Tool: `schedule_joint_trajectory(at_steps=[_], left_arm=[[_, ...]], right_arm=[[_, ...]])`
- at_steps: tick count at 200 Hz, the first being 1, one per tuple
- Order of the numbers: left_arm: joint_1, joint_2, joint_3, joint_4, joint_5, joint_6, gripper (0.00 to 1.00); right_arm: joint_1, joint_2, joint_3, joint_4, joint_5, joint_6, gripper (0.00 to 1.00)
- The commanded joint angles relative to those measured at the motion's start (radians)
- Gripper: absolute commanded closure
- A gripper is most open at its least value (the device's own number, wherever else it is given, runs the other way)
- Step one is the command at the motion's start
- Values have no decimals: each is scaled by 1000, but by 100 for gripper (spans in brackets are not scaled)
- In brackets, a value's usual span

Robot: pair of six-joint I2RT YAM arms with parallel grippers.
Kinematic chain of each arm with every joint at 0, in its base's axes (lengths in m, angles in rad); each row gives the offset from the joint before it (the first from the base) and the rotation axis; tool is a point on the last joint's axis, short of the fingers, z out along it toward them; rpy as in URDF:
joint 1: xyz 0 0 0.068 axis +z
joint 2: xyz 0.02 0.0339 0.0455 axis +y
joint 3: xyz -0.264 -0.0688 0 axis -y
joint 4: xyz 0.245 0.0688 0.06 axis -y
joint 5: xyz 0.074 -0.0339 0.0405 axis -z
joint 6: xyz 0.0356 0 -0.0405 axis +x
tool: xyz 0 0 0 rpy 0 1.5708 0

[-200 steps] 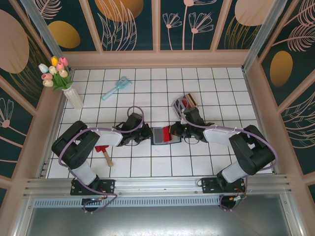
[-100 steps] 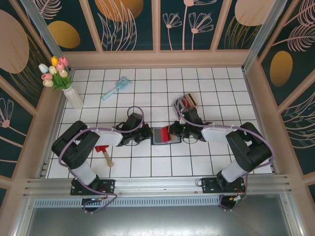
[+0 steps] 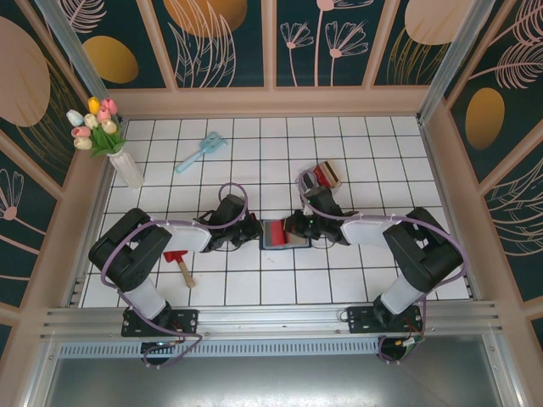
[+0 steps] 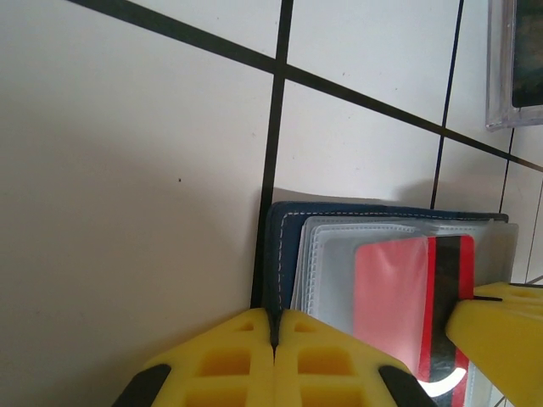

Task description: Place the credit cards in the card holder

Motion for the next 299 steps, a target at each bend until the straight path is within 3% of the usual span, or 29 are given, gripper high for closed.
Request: schedule_joint_trajectory(at_steps=[1, 22, 60, 79, 96, 115, 133, 202, 221, 263, 276, 299], left_arm=[[-5, 2, -16, -2, 8, -5, 100], [-5, 5, -13, -4, 8, -4, 100], [-5, 6, -13, -1, 9, -2, 100], [-4, 6, -15, 3, 12, -3, 100], [-5, 3, -16, 9, 12, -6, 100], [-5, 5, -12, 9, 17, -6, 100], [-4, 5, -13, 10, 14, -8, 100], [-4, 9, -16, -5, 4, -6, 100], [-5, 17, -13, -8, 1, -4, 100], [-5, 21, -13, -10, 2, -3, 100], [-5, 21, -13, -12, 3, -1, 100], [-5, 21, -14, -14, 0, 2, 100]], right_arm=[[21, -1, 51, -99, -1, -29, 86], [-1, -18, 62, -152, -13, -61, 78], [-6, -29, 55, -155, -80, -81, 79], [-5, -6, 70, -155, -99, -82, 85], [1, 23, 88, -133, -142, -90, 97], [20, 81, 153, -167, -160, -95, 88], [43, 114, 196, -196, -150, -121, 87], [5, 35, 214, -390, 41, -176, 71], [-2, 31, 205, -436, 84, -190, 71], [-19, 42, 193, -514, 207, -219, 81], [-25, 54, 204, -551, 265, -227, 89], [-21, 65, 238, -606, 341, -245, 96]])
